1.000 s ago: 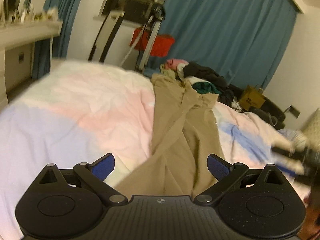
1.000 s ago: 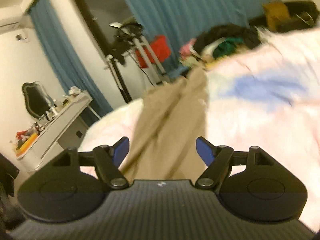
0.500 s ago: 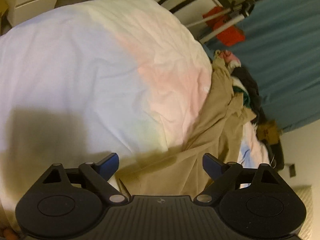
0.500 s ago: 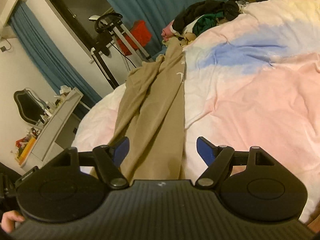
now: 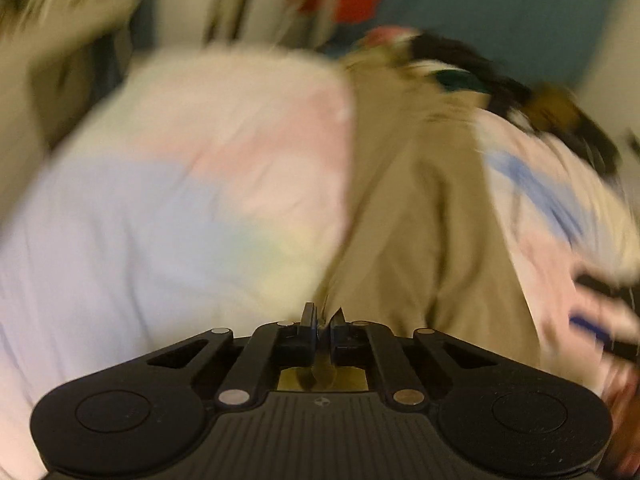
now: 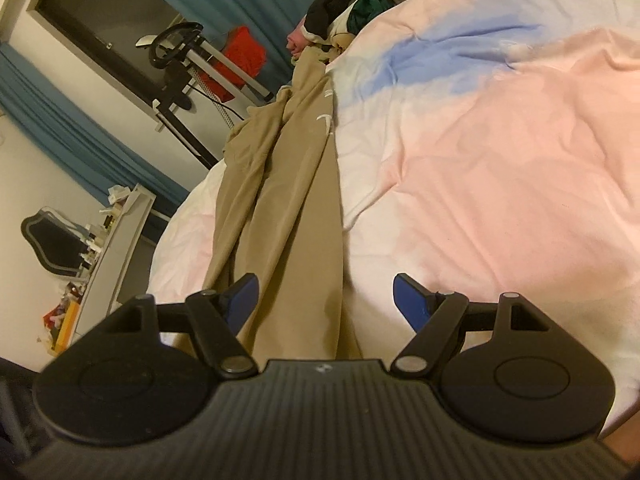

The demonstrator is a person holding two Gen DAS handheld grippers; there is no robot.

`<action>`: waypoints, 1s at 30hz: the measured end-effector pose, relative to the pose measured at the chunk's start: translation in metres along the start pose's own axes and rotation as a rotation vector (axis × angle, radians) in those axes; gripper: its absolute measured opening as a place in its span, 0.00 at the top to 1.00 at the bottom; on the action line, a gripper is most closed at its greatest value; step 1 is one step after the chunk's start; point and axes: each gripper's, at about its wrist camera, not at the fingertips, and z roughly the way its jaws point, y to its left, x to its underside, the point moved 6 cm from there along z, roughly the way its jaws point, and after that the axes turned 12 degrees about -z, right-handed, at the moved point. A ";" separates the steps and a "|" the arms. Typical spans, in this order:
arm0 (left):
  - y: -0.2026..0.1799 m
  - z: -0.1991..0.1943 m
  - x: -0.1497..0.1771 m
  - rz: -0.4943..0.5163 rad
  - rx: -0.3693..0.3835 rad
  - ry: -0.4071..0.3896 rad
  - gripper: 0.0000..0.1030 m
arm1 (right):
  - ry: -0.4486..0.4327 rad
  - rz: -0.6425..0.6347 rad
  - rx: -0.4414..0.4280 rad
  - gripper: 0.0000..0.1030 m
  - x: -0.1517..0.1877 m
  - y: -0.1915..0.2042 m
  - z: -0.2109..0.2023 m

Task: Fold clothes
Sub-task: 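Grasp the hem end of the folded shirt strip with both grippers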

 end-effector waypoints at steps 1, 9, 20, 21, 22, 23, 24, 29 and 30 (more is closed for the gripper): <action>-0.012 -0.009 0.005 0.079 0.011 -0.032 0.95 | 0.001 0.000 -0.001 0.25 0.000 0.000 0.000; -0.076 -0.020 0.050 0.477 0.090 -0.008 0.95 | 0.012 -0.030 -0.055 0.26 0.000 0.007 0.002; -0.040 -0.001 0.035 0.096 0.337 0.321 0.35 | 0.144 0.054 -0.165 0.26 0.018 0.005 0.015; -0.031 0.003 0.029 0.015 0.349 0.329 0.31 | 0.158 0.075 -0.168 0.26 0.021 0.002 0.017; -0.020 0.009 0.025 -0.073 0.355 0.339 0.28 | 0.174 0.098 -0.170 0.26 0.024 -0.001 0.019; -0.009 0.015 0.020 -0.160 0.361 0.348 0.25 | 0.190 0.120 -0.165 0.26 0.027 -0.004 0.021; 0.003 0.021 0.016 -0.248 0.367 0.357 0.25 | 0.205 0.142 -0.161 0.30 0.030 -0.008 0.023; 0.028 0.057 0.013 -0.459 0.313 0.419 0.26 | 0.272 0.211 -0.153 0.35 0.046 -0.018 0.033; 0.026 0.060 0.015 -0.443 0.304 0.429 0.26 | 0.278 0.208 -0.157 0.35 0.048 -0.017 0.033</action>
